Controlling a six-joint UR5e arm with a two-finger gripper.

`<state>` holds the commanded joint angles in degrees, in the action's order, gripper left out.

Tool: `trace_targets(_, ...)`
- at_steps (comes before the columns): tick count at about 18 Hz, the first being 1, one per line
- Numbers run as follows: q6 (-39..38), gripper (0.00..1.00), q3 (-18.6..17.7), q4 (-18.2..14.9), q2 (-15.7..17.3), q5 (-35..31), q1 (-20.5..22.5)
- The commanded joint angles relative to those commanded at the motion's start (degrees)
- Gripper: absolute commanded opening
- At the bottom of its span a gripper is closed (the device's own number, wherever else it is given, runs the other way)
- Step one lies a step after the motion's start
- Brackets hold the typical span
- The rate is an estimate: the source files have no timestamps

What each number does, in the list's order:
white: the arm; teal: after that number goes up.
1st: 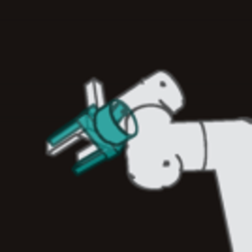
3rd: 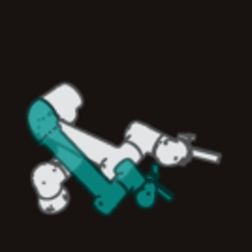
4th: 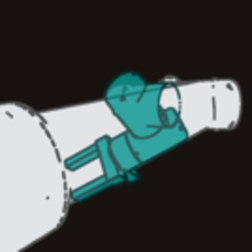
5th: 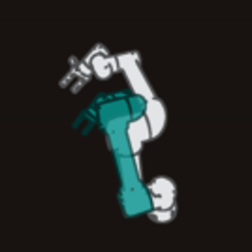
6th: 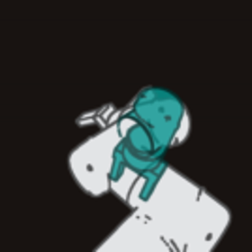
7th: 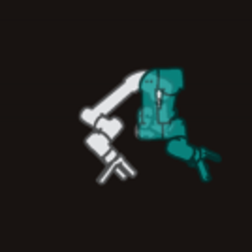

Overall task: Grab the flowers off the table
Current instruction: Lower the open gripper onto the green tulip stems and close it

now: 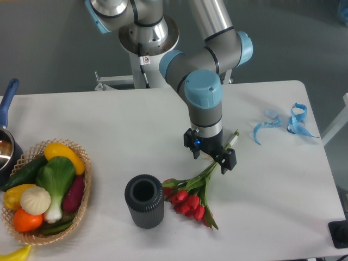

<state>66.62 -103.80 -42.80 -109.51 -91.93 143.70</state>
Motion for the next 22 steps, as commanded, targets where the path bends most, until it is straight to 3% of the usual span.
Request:
trace_targets(12, -1.2, 1.0, -0.5, 1.8, -1.4, 0.3, 0.0)
trace_targets(22, -1.5, 1.0, -0.5, 1.8, -6.3, 0.1, -1.1)
